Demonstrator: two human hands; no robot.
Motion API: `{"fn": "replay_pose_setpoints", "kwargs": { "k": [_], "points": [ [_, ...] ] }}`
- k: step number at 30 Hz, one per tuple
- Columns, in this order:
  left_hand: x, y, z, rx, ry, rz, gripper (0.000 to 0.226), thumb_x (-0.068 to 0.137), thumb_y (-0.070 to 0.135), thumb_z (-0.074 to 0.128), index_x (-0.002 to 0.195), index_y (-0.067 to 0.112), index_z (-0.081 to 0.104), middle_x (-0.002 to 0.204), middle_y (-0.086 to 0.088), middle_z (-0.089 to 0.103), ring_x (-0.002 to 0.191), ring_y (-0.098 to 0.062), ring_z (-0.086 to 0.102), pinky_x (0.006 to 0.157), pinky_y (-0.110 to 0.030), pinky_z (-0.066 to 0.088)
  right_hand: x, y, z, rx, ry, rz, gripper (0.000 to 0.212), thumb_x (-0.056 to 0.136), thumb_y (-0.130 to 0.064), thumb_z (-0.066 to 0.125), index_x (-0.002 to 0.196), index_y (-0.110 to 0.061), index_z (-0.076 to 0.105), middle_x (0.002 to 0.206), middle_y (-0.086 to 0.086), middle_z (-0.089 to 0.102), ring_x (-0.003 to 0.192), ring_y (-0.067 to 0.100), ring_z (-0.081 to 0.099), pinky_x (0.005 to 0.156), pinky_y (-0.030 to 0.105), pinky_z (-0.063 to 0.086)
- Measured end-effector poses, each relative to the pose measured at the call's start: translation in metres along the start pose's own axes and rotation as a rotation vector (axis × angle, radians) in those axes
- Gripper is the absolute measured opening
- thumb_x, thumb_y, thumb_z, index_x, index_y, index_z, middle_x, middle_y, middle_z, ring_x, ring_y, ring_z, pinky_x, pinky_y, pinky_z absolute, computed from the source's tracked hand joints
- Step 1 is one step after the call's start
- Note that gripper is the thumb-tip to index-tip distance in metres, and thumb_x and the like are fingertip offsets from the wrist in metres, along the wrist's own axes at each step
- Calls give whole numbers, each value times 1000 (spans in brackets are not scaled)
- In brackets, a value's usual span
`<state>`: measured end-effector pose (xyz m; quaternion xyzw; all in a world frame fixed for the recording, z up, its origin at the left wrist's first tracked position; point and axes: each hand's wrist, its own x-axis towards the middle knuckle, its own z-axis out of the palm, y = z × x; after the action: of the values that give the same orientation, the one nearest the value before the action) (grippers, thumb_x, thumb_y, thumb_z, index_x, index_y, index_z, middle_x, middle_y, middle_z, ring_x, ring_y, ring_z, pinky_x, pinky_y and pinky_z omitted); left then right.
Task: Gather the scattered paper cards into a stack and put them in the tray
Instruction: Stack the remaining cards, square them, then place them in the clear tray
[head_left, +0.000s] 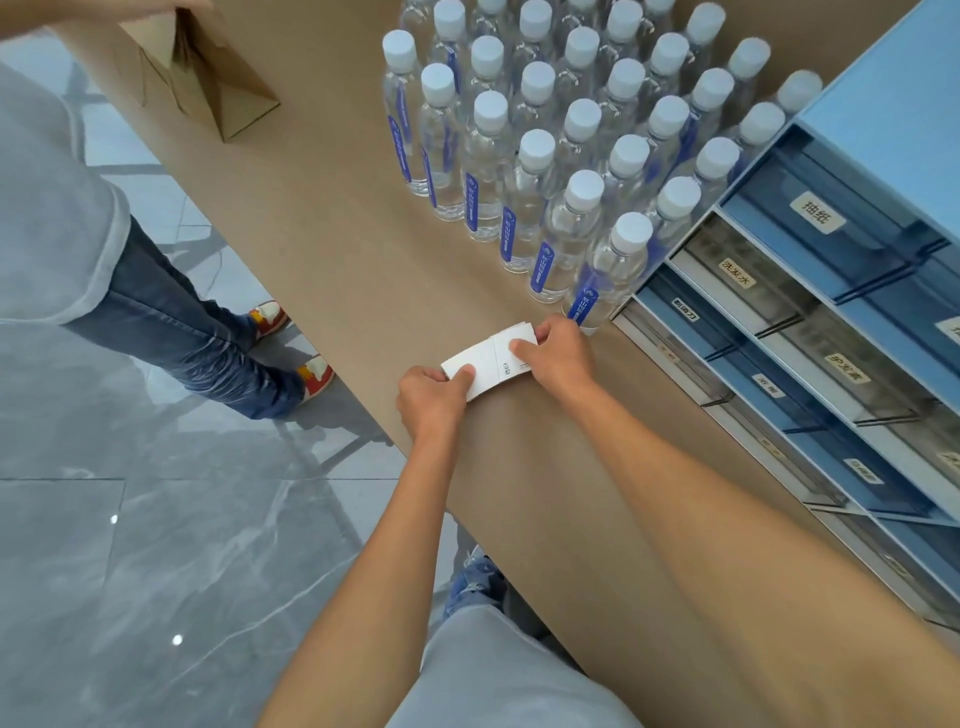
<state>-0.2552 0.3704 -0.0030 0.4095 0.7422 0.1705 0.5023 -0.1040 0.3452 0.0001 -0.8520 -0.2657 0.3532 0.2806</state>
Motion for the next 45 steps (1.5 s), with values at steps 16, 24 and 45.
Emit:
{"fn": "replay_pose_setpoints", "kwargs": {
  "k": [16, 24, 45],
  "points": [
    [5, 6, -3, -114, -70, -82, 36, 71, 20, 84, 58, 15, 51, 69, -6, 59, 60, -22, 51, 56, -24, 45, 2, 5, 0, 167, -35, 129, 29, 76, -22, 78, 97, -12, 60, 90, 1, 64, 81, 17, 60, 66, 25, 43],
    [-3, 2, -3, -135, -331, -113, 25, 81, 19, 80, 70, 10, 59, 73, -9, 59, 63, -21, 52, 70, -31, 49, -18, 20, -21, 496, -132, 257, 16, 82, -12, 75, 78, -19, 61, 79, -4, 69, 68, 6, 65, 57, 23, 45],
    [-172, -63, 127, 472, -1164, 203, 16, 79, 3, 79, 83, 18, 73, 76, 5, 79, 71, -11, 74, 65, -22, 60, -230, 245, -134, 917, 375, 526, 14, 86, -1, 69, 96, -10, 71, 91, 4, 74, 76, 12, 68, 60, 17, 52]
  ]
}}
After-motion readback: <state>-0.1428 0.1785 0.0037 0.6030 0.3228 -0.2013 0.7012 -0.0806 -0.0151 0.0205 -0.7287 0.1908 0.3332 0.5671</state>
